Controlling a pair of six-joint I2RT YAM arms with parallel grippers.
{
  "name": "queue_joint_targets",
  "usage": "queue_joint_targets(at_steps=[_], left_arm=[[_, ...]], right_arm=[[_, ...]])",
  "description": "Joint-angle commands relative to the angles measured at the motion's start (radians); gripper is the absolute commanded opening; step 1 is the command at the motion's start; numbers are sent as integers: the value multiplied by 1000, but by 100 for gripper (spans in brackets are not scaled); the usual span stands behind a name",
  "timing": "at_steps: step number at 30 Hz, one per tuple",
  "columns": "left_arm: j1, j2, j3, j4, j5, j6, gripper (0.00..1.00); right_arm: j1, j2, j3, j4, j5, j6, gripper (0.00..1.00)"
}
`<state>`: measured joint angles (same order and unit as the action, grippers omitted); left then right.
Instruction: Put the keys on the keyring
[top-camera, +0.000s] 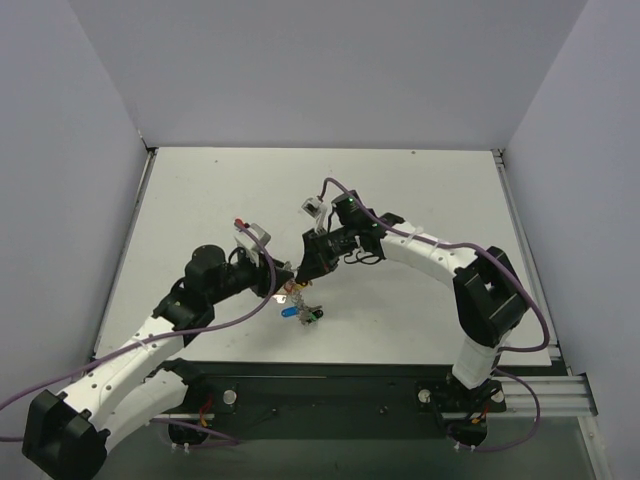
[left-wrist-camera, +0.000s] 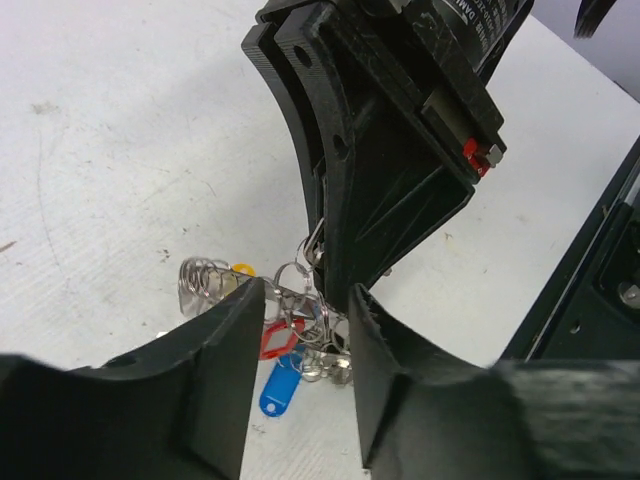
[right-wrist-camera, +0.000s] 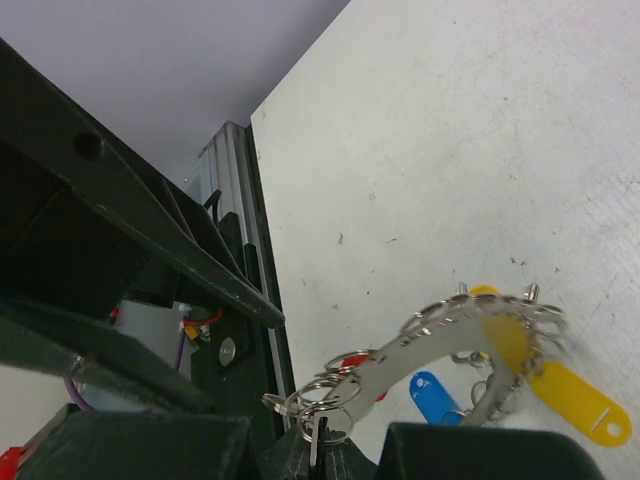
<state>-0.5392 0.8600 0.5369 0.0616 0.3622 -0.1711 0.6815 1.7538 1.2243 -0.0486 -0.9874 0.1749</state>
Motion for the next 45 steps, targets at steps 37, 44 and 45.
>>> queue_joint_targets(at_steps=[37,44,45], left_arm=[[-114,240,463,-606,-134,206,60],[-166,281,488,-635,-218,226,56],[-169,286,489,-641,-244,226,55]], right_arm=[[27,46,41,21,-48,-26,0],[27,49,40,24,-50,-25,0],[27,49,40,24,-50,-25,0]])
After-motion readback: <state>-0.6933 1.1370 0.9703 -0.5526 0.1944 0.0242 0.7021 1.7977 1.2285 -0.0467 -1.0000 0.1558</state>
